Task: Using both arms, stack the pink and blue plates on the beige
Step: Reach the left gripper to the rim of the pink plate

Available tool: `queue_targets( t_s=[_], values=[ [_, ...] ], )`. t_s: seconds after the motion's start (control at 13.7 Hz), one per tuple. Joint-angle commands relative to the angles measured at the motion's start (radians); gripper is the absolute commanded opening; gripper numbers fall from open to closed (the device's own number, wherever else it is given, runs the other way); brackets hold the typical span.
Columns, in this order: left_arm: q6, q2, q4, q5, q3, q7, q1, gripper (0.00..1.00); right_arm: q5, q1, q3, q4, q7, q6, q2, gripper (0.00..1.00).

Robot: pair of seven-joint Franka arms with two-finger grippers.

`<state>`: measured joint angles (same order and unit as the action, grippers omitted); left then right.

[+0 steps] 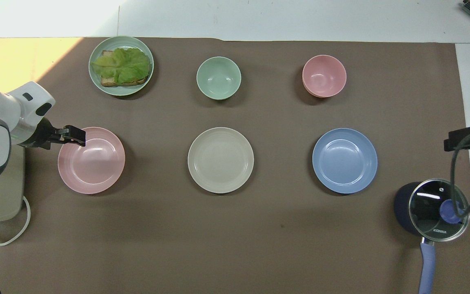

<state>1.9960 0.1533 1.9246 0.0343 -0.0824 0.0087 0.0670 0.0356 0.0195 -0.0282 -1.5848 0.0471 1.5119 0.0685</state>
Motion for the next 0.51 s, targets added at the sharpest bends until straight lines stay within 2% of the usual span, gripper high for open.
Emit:
queue_targets(
  t_s=[0.0, 0.44],
  values=[
    [0.076, 0.002, 0.060, 0.001, 0.004, 0.101, 0.039, 1.00, 0.007, 0.011, 0.002, 0.006, -0.030, -0.007, -0.001, 1.00],
    [0.110, 0.031, 0.094, -0.033, 0.007, 0.269, 0.076, 1.00, 0.007, 0.011, 0.002, 0.008, -0.029, -0.007, -0.001, 1.00]
  ],
)
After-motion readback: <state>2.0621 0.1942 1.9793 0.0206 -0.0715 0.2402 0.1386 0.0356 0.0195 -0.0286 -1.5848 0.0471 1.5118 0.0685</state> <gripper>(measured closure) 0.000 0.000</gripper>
